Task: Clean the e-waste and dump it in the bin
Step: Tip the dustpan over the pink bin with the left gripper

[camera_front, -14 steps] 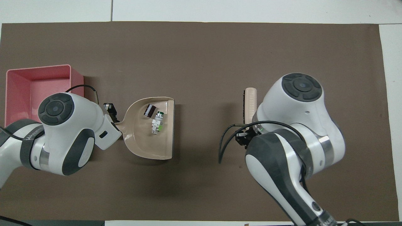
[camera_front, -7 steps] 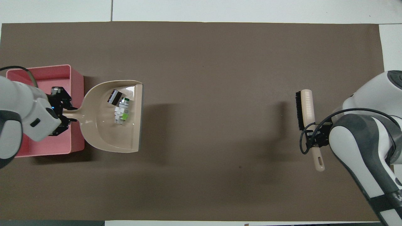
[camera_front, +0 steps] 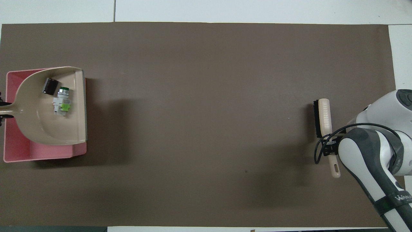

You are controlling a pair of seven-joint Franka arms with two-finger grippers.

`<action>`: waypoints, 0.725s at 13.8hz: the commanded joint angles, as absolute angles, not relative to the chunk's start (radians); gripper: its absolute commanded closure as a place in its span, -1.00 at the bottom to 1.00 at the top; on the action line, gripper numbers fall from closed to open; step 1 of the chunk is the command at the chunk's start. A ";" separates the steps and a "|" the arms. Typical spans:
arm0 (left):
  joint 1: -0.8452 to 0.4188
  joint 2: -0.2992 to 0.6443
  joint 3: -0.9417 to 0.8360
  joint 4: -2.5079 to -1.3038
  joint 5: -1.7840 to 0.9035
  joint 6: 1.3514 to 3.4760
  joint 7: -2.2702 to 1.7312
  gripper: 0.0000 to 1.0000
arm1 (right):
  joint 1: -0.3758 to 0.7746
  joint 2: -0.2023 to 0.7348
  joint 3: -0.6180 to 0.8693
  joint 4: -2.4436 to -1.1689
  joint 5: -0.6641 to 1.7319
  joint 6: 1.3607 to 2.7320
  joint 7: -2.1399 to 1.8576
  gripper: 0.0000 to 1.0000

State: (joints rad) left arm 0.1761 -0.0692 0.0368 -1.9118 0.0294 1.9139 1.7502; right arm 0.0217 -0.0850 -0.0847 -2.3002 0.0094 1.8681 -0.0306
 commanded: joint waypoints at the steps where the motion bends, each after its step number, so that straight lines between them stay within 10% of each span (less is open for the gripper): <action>1: 0.253 -0.026 0.034 -1.822 0.124 1.885 1.776 0.99 | -0.025 -0.106 -0.071 -2.332 -0.006 1.899 -0.086 1.00; 10: 0.258 0.002 0.031 -1.833 0.570 1.967 1.763 1.00 | -0.012 -0.118 -0.071 -2.393 -0.011 1.954 -0.084 1.00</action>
State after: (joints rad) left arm 0.2732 -0.0018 0.0304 -1.8514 0.5159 1.9744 1.7678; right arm -0.0063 -0.0852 -0.0761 -2.3591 0.0092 1.9299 -0.0685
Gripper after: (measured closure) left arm 0.678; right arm 0.740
